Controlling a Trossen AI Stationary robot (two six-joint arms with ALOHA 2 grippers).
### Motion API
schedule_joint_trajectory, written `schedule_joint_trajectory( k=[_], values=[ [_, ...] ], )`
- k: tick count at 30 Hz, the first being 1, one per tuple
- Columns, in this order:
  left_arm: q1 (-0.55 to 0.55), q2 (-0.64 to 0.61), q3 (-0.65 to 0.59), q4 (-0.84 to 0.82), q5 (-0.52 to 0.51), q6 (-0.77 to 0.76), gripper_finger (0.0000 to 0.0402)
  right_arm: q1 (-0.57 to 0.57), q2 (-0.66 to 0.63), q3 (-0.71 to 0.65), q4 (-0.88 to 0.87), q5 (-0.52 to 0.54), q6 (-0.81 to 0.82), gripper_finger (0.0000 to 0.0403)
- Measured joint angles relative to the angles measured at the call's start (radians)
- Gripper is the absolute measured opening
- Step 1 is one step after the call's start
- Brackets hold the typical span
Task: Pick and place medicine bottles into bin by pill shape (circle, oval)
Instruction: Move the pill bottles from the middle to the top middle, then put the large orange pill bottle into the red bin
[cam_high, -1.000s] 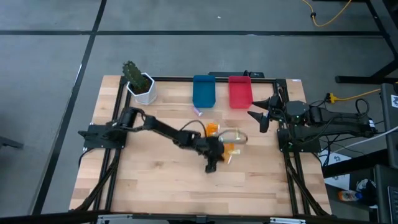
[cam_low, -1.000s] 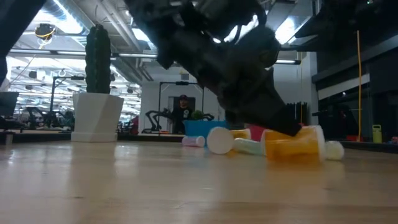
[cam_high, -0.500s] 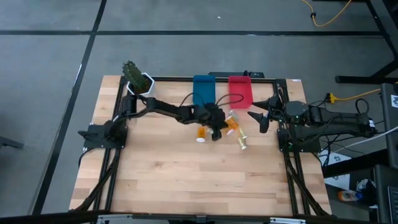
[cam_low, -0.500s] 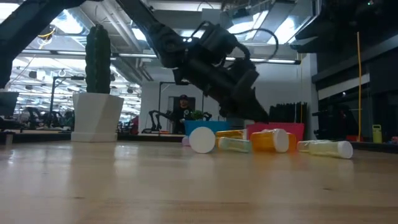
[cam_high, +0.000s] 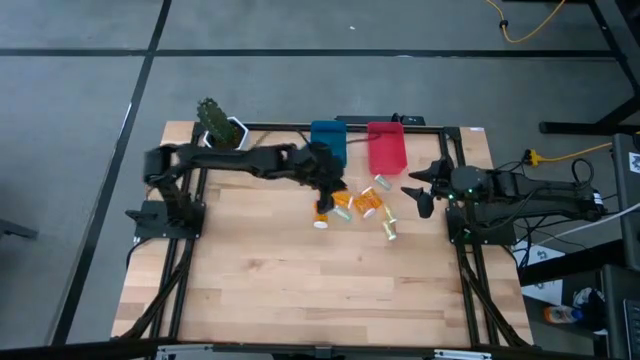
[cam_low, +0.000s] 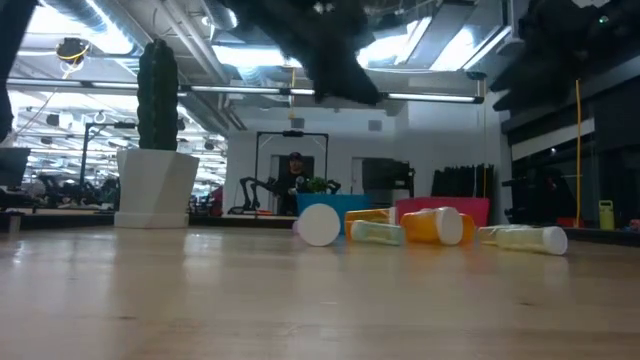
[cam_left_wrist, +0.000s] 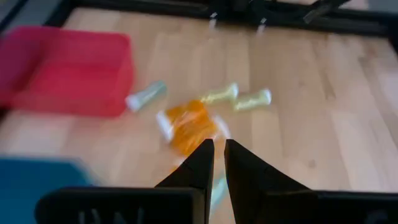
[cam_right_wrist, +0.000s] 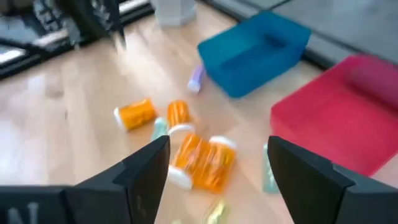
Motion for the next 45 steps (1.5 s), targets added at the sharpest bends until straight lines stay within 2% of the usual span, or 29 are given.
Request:
schedule_joint_trajectory(
  k=[4, 9, 13, 17, 23, 28, 30, 37, 45],
  values=[
    [-0.017, -0.117, 0.0, -0.222, -0.111, 0.018, 0.0035, 0.0, 0.007, 0.0, -0.016, -0.076, 0.043, 0.0271],
    [-0.054, -0.21, -0.012, -0.472, -0.229, -0.025, 0.0035, 0.0, 0.059, 0.0, -0.022, -0.083, 0.085, 0.0271],
    [-0.086, -0.262, -0.084, -0.556, -0.26, -0.071, 0.0035, 0.0, 0.177, 0.0, -0.014, -0.082, 0.131, 0.0271],
    [-0.108, -0.311, -0.213, -0.536, -0.263, -0.072, 0.0035, 0.0, 0.317, -0.001, 0.025, -0.065, 0.164, 0.0271],
    [-0.127, -0.392, -0.418, -0.409, -0.261, -0.073, 0.0035, 0.0, 0.47, -0.001, 0.123, -0.064, 0.182, 0.0271],
    [-0.13, -0.466, -0.588, -0.096, -0.26, -0.017, 0.0035, -0.027, 0.571, -0.001, 0.177, -0.127, 0.186, 0.0271],
    [-0.131, -0.493, -0.642, -0.025, -0.259, -0.012, 0.0035, -0.043, 0.612, -0.001, 0.193, -0.141, 0.186, 0.0271],
    [-0.13, -0.56, -0.762, 0.059, -0.26, -0.094, 0.0035, -0.112, 0.729, 0.083, 0.188, -0.135, 0.125, 0.0271],
    [-0.13, -0.604, -0.907, 0.344, -0.26, -0.064, 0.0035, -0.14, 0.916, 0.273, -0.03, -0.135, 0.076, 0.0271]
  ],
)
